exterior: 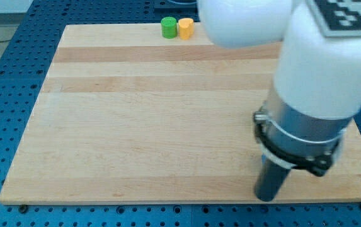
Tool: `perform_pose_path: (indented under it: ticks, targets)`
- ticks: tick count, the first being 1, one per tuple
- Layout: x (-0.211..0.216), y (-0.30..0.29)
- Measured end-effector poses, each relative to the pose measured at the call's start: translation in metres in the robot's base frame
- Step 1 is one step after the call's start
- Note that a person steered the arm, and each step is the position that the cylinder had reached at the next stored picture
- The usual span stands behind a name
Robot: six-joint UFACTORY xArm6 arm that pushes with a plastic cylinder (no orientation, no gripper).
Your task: Place the blue triangle to the right of the yellow heart
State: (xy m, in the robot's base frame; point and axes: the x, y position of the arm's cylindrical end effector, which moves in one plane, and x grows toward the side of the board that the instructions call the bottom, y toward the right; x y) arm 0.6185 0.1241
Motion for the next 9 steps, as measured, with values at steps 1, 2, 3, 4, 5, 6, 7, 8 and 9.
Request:
perform_pose_path:
  ticks: [1, 2, 3, 4, 5, 6, 7, 8, 9]
  targets:
    - [-0.012, 0.028]
    - [-0.026, 0.028]
    - [-0.037, 0.020]
    - [-0.053, -0.008]
    - [-0.078, -0.040]
    - [-0.109, -0.067]
    - [-0.140, -0.093]
    - [-0.165, -0.092]
    - [-0.160, -0.071]
